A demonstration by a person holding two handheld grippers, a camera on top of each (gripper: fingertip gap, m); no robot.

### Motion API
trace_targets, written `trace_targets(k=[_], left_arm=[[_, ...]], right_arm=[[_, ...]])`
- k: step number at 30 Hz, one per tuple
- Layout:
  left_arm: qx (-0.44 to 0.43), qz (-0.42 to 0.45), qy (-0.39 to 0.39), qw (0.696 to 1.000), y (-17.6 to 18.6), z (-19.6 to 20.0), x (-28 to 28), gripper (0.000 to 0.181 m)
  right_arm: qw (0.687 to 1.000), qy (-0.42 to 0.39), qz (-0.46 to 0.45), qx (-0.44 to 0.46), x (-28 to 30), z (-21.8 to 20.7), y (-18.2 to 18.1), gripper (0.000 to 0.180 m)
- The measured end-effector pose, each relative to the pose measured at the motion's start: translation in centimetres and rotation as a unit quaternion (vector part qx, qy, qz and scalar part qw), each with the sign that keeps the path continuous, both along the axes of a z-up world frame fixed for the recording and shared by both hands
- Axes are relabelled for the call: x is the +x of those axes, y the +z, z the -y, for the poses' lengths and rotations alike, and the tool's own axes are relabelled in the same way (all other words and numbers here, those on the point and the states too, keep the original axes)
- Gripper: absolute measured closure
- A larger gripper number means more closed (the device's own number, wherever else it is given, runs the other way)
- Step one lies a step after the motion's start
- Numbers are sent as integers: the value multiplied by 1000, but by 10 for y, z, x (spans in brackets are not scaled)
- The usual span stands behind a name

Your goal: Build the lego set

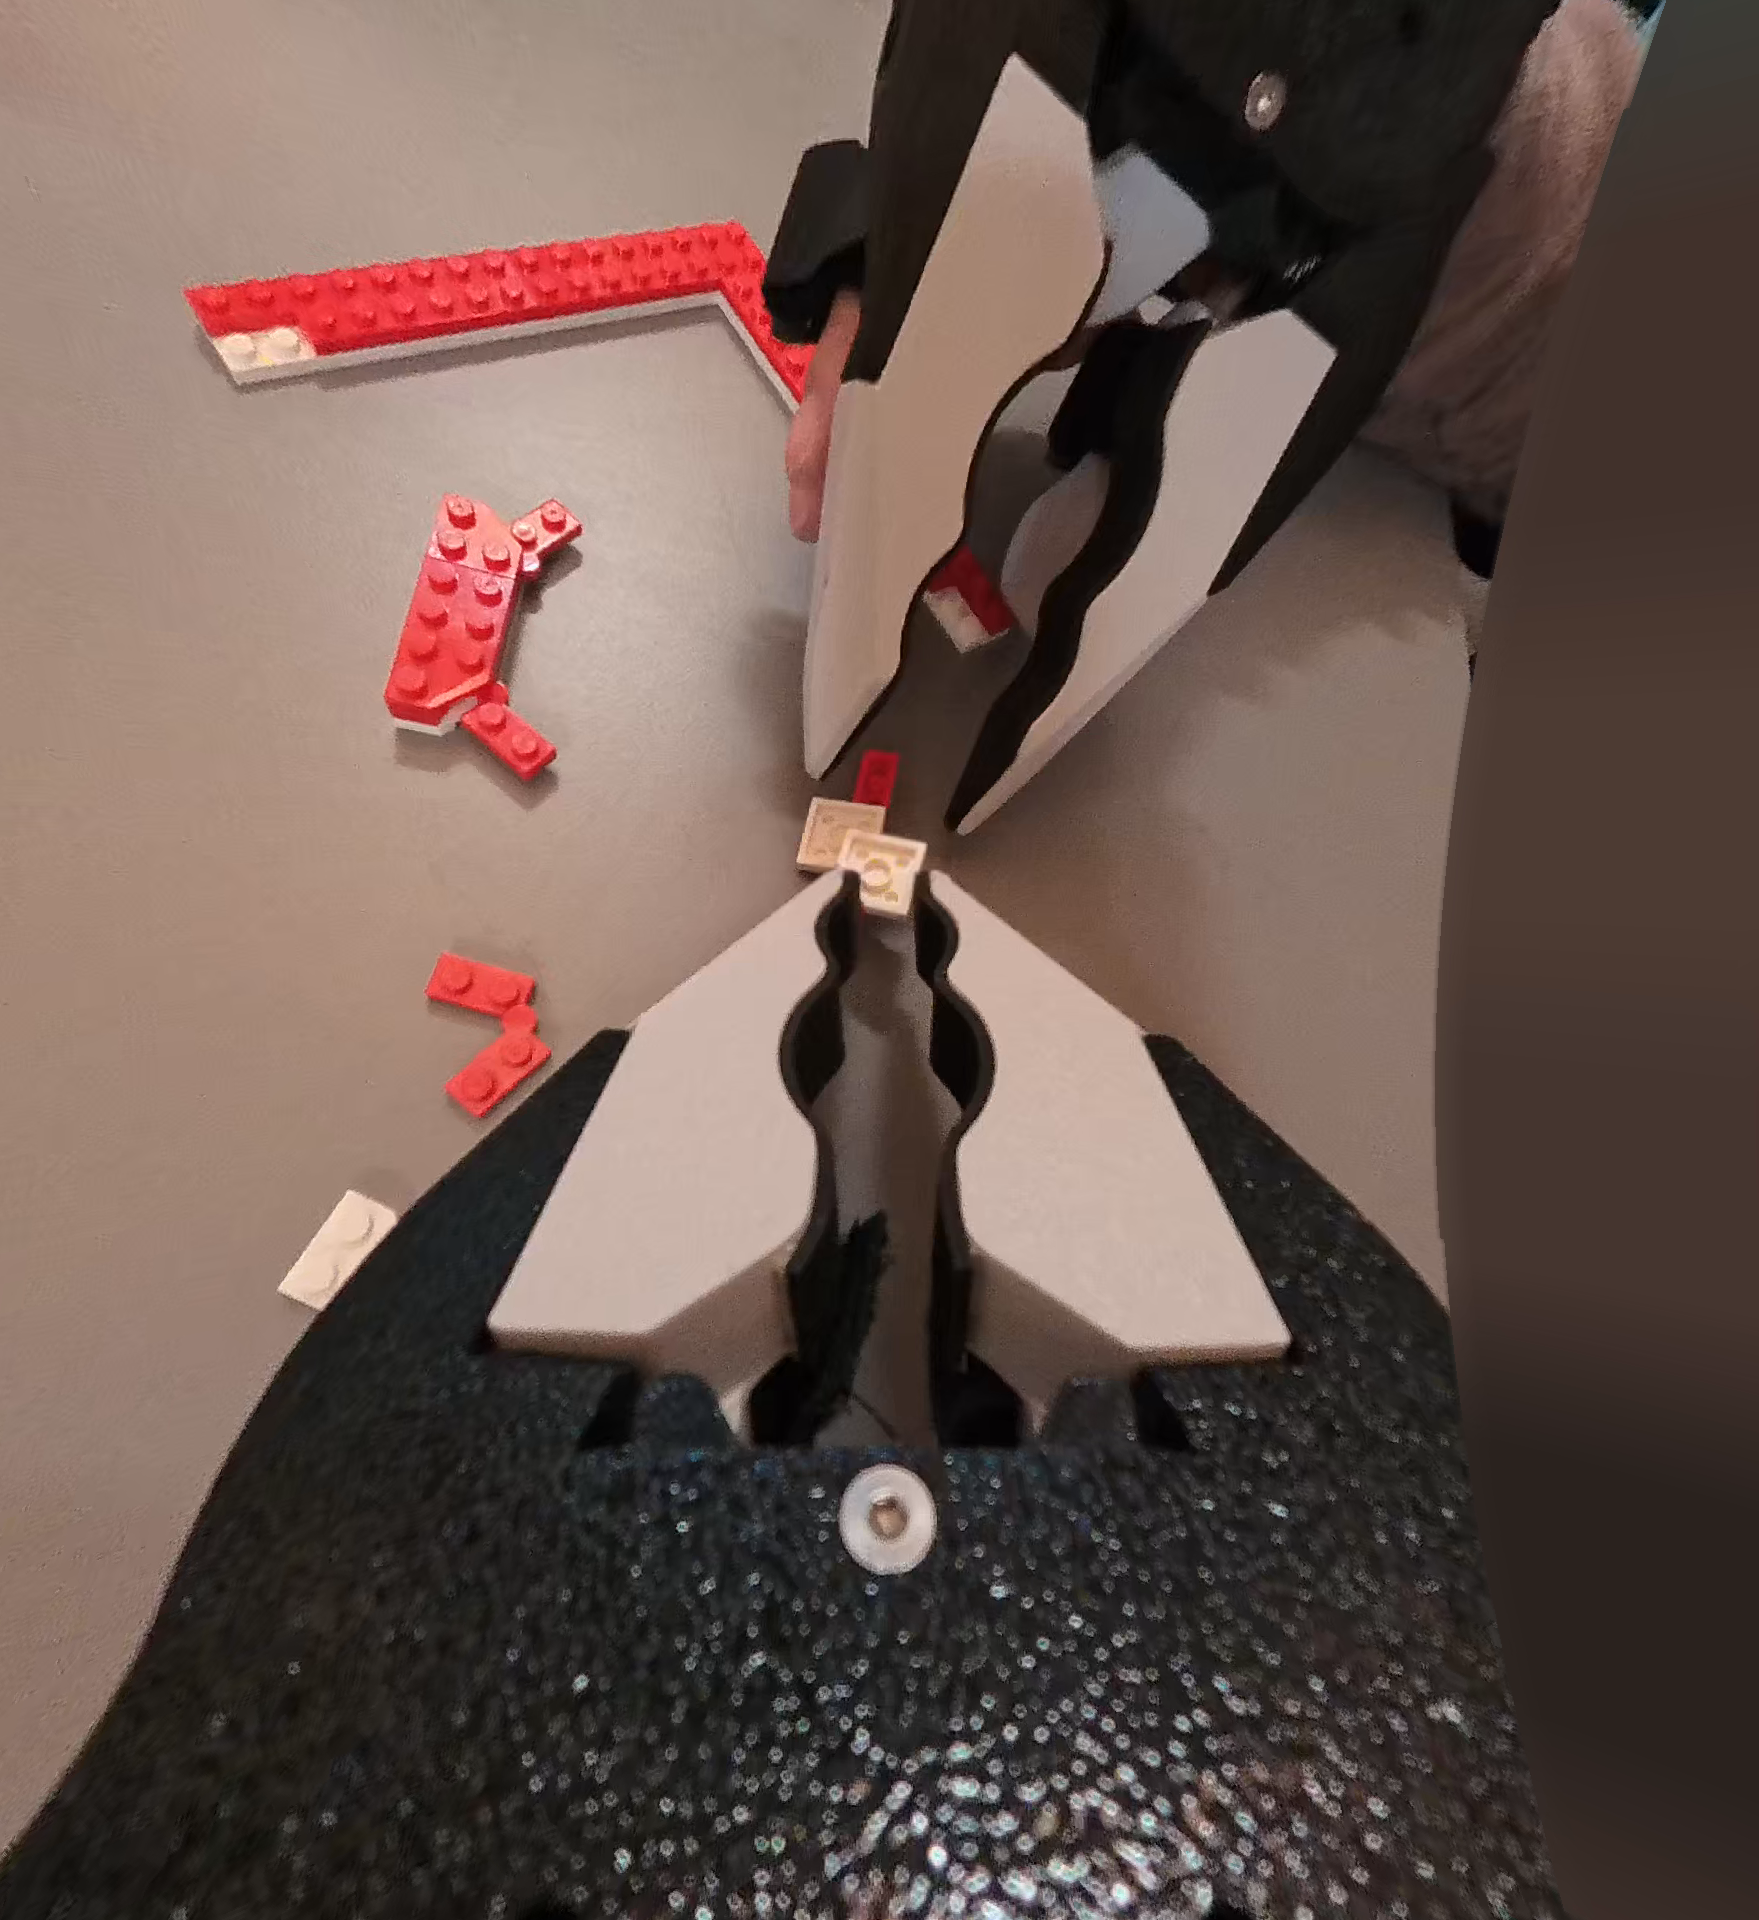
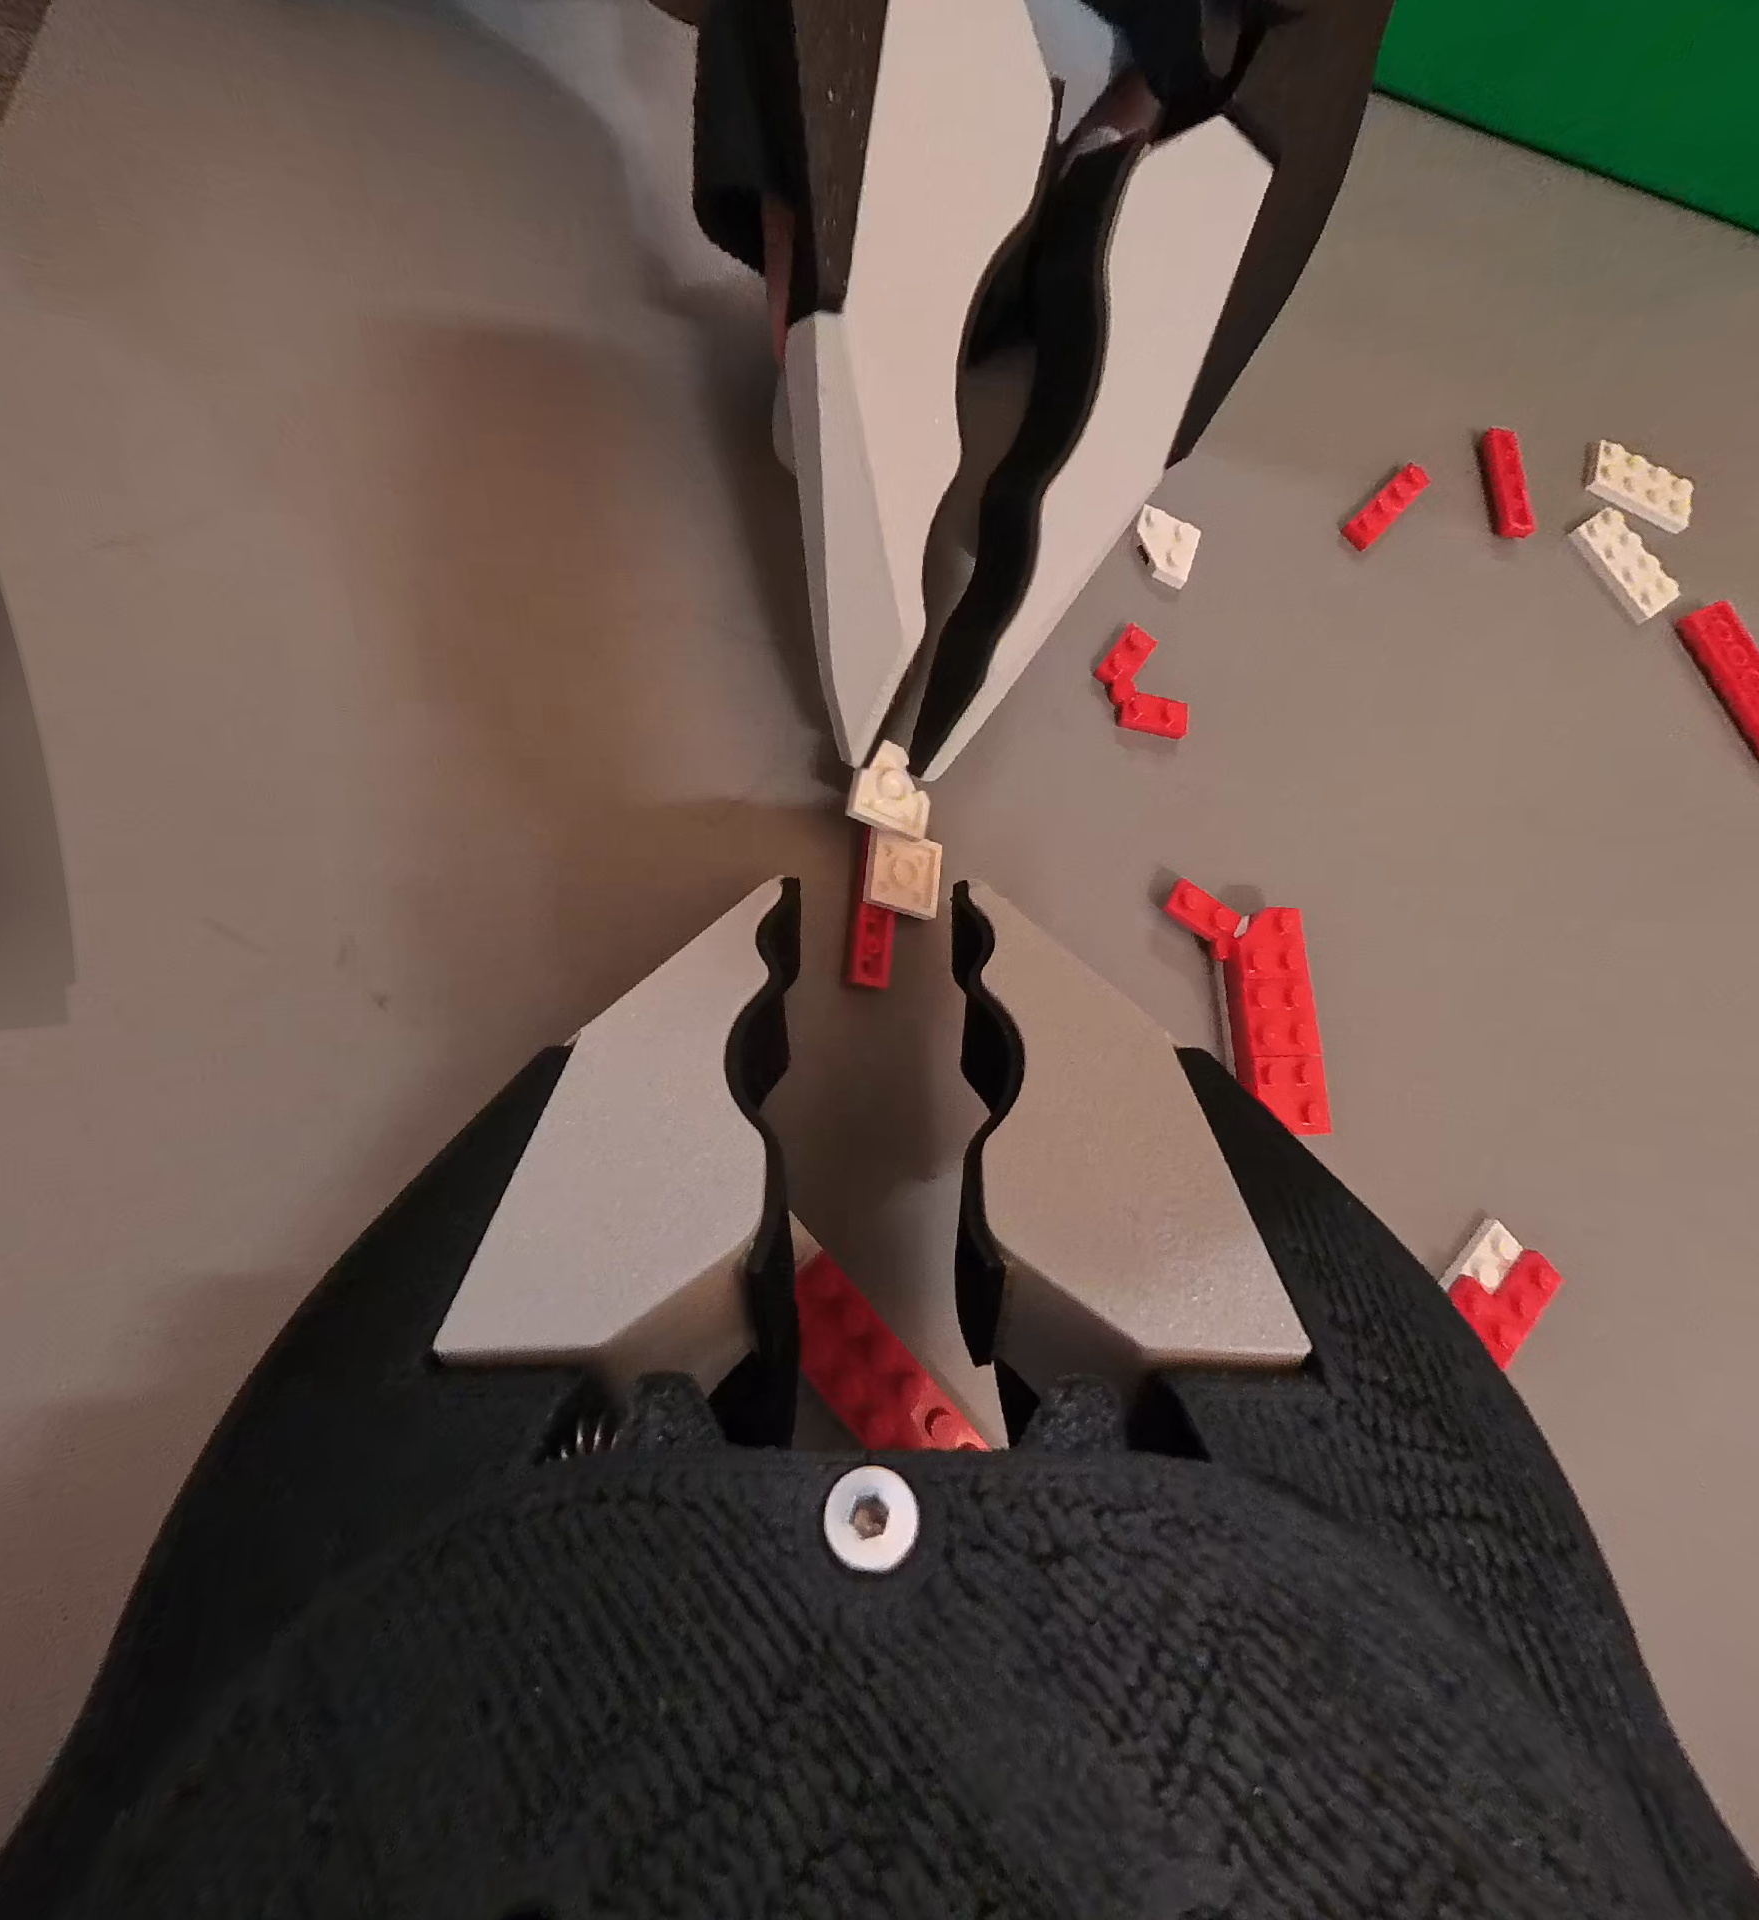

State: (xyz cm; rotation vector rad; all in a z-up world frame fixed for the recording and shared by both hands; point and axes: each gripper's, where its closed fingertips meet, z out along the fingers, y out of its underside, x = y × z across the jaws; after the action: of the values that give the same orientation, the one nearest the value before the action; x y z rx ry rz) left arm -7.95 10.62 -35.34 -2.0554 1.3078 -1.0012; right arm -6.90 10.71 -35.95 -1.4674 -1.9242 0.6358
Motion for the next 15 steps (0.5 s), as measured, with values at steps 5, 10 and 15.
trace_targets(k=[5, 10, 15], left_arm=[[-7, -19, 9, 1000, -7, -2, -2, 173], [-7, -29, 17, 999, -11, -5, -5, 173], [-7, -28, 17, 999, -11, -5, -4, 173]], right_arm=[[1000, -3, 11, 4, 2, -2, -4, 153], [1000, -5, 20, 1, 3, -2, -7, 155], [1000, -6, 25, -8, 4, -1, -9, 159]])
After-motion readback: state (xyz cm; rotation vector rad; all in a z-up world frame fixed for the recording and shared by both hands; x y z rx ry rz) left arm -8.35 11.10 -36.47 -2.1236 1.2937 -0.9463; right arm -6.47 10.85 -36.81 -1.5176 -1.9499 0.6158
